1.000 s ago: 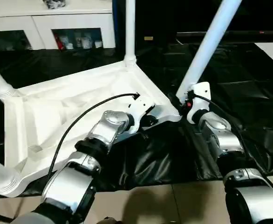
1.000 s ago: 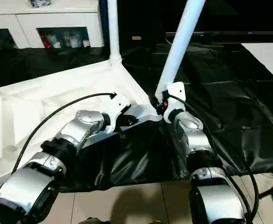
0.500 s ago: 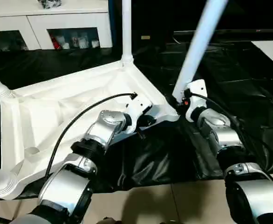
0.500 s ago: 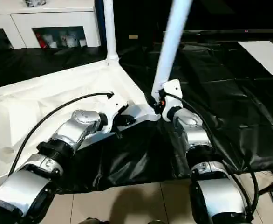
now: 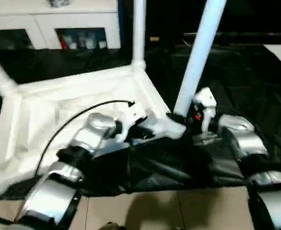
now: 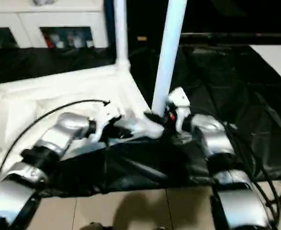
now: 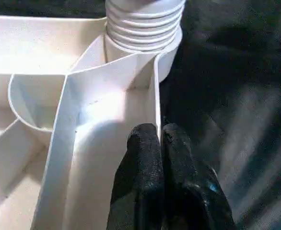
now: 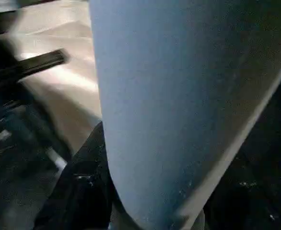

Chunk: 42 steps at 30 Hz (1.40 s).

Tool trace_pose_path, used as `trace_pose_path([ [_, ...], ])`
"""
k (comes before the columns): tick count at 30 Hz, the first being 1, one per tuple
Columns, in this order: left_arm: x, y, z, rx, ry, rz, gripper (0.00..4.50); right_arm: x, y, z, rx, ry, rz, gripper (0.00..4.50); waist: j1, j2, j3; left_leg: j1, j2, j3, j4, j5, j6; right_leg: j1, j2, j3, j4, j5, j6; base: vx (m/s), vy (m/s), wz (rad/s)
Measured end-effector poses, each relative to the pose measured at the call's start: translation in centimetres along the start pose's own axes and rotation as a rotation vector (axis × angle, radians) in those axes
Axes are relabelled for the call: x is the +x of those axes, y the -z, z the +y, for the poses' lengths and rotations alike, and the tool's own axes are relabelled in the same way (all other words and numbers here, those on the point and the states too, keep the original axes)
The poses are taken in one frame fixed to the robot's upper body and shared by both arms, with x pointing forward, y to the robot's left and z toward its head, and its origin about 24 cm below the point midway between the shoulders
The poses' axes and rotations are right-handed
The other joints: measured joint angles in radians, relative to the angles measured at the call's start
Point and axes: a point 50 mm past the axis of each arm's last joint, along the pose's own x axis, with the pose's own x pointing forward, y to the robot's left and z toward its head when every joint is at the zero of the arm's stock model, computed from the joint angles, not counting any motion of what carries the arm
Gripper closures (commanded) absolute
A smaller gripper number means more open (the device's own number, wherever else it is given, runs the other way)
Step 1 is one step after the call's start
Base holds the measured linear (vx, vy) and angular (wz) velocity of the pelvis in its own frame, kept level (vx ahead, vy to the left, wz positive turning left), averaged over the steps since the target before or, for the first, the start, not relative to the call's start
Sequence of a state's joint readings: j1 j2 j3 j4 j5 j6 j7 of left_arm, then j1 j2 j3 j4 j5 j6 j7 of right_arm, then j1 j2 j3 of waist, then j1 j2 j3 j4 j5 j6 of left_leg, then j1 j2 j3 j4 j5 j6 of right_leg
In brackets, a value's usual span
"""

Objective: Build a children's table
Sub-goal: Insert table leg to table base

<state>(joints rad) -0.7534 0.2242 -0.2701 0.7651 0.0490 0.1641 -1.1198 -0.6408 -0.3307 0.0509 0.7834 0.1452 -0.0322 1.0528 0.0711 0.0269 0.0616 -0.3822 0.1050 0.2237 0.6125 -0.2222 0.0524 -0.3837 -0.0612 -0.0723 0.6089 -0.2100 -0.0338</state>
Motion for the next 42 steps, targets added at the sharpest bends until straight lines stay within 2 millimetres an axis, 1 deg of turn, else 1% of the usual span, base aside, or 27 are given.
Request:
trace_pose_path([
  [2, -0.4, 0.2, -0.1, 0.014, 0.045, 0.005, 4.50, -0.5, 0.2, 0.6, -0.013, -0.059, -0.003, 2.60, 0.015, 0.000, 0.000, 0.001, 0.000, 0.000, 0.000, 0.000, 0.000, 0.000, 0.000, 0.000, 0.000, 0.000, 0.000, 0.000, 0.000, 0.00],
  [8, -1.0, 0.6, -0.5, 0.048, 0.146, 0.023, 4.50, -1.7, 0.5, 2.0, -0.042, -0.171, -0.003, 2.60, 0.031, 0.000, 0.000, 0.001, 0.000, 0.001, 0.000, 0.000, -0.001, 0.001, -0.001, 0.000, -0.001, 0.000, 0.000, 0.000, 0.000, 0.00],
  [11, -1.2, 0.7, -0.6, 0.061, 0.191, 0.028, 4.50, -2.2, 0.6, 2.8, -0.049, -0.223, 0.002, 2.60, 0.043, 0.000, 0.000, 0.001, 0.000, 0.001, 0.000, 0.000, -0.001, 0.001, -0.001, 0.000, -0.001, 0.000, 0.000, 0.000, 0.000, 0.00],
  [17, -1.3, 0.9, -0.7, 0.070, 0.204, 0.027, 4.50, -2.3, 0.6, 3.1, -0.047, -0.240, 0.009, 2.60, 0.044, 0.001, 0.000, 0.001, 0.000, 0.001, 0.000, 0.001, -0.002, 0.002, -0.001, 0.000, -0.001, 0.000, 0.000, 0.000, 0.000, 0.00],
  [19, -1.3, 1.0, -0.6, 0.061, 0.185, 0.023, 4.50, -2.0, 0.5, 2.9, -0.039, -0.206, -0.001, 2.60, 0.042, 0.000, 0.000, 0.003, 0.000, 0.002, 0.000, 0.001, -0.003, 0.003, -0.001, 0.000, -0.001, 0.000, 0.000, 0.000, 0.000, 0.00],
  [22, -0.8, 1.0, 0.1, 0.034, 0.061, 0.003, 4.50, -0.6, 0.6, 1.9, 0.013, -0.030, -0.034, 2.60, 0.028, 0.000, 0.001, 0.008, 0.000, 0.002, 0.000, 0.004, -0.007, 0.005, -0.002, 0.001, 0.001, 0.000, 0.000, 0.000, 0.000, 0.00],
  [23, -0.4, 0.8, 0.3, 0.030, 0.017, 0.002, 4.50, -0.2, 0.6, 1.4, 0.027, 0.041, -0.040, 2.60, 0.022, -0.001, 0.002, 0.009, 0.000, 0.001, 0.000, 0.004, -0.007, 0.005, -0.002, 0.001, 0.000, -0.001, 0.001, 0.000, 0.000, 0.00],
  [26, 0.9, -0.1, 0.6, 0.005, -0.077, -0.005, 4.50, 0.7, 0.4, 0.3, 0.067, 0.211, -0.051, 2.60, 0.012, -0.002, 0.003, 0.009, 0.000, 0.001, 0.000, 0.005, -0.008, 0.004, -0.002, 0.001, -0.002, -0.003, 0.006, 0.000, 0.000, 0.00],
  [30, 2.4, -1.0, 0.7, -0.041, -0.175, -0.023, 4.50, 1.4, 0.2, -0.8, 0.109, 0.381, -0.059, 2.60, 0.001, -0.003, 0.004, 0.007, -0.001, 0.002, -0.001, 0.004, -0.008, 0.003, -0.003, 0.001, -0.004, 0.002, -0.004, 0.000, 0.000, 0.00],
  [35, 3.3, -1.7, 0.7, -0.076, -0.259, -0.036, 4.50, 2.5, -0.1, -1.4, 0.138, 0.498, -0.052, 2.60, -0.007, -0.003, 0.003, 0.007, -0.001, 0.002, -0.004, 0.003, -0.006, 0.002, -0.003, 0.000, -0.003, 0.006, -0.005, 0.000, 0.000, 0.00],
  [42, 3.4, -1.8, 0.7, -0.076, -0.282, -0.034, 4.50, 3.0, -0.2, -1.5, 0.144, 0.534, -0.055, 2.60, -0.010, -0.003, 0.003, 0.008, -0.001, 0.002, -0.006, 0.003, -0.006, 0.002, -0.003, 0.000, -0.005, 0.006, -0.005, 0.000, 0.000, 0.00],
])
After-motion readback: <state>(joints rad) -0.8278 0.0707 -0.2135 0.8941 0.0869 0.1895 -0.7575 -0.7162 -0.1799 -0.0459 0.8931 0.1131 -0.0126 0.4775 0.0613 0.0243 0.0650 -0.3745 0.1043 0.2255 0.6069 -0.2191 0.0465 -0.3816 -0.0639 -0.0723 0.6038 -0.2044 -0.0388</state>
